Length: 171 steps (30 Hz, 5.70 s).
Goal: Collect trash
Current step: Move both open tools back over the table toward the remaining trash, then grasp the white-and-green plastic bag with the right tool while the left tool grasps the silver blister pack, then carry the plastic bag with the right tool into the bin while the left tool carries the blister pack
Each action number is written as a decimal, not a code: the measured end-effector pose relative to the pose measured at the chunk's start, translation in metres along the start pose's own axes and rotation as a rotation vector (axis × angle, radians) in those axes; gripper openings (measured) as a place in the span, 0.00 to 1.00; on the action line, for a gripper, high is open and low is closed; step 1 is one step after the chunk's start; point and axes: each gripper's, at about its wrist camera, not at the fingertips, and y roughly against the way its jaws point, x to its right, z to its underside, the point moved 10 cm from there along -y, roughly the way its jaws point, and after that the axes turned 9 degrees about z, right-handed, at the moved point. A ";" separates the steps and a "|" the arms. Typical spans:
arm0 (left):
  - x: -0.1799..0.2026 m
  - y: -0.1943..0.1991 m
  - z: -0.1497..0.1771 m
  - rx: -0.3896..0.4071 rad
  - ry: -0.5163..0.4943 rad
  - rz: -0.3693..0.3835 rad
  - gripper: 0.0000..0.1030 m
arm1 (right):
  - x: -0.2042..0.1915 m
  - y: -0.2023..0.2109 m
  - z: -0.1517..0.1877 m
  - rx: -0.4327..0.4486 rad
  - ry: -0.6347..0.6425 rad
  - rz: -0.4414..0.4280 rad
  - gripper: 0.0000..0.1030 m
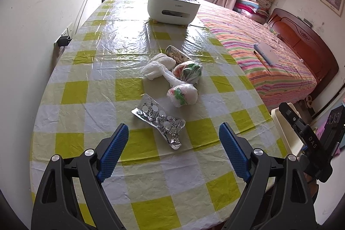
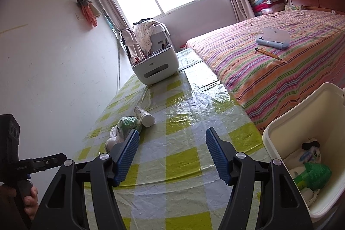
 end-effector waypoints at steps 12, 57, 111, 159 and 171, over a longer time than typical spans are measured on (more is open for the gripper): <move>-0.042 -0.001 -0.004 -0.006 0.178 0.009 0.82 | -0.018 -0.008 0.010 -0.029 0.043 -0.025 0.61; -0.071 0.011 -0.010 0.023 0.294 -0.019 0.82 | -0.141 -0.164 0.049 -0.439 0.184 -0.115 0.46; -0.056 -0.087 0.006 -0.228 0.473 -0.286 0.41 | -0.003 -0.023 -0.018 -0.231 -0.022 -0.276 0.39; 0.132 -0.061 0.005 0.024 0.021 0.109 0.29 | 0.071 0.034 -0.050 0.014 -0.102 -0.142 0.39; 0.171 -0.064 0.032 -0.006 -0.017 0.209 0.29 | 0.102 0.055 -0.054 0.068 -0.157 -0.102 0.39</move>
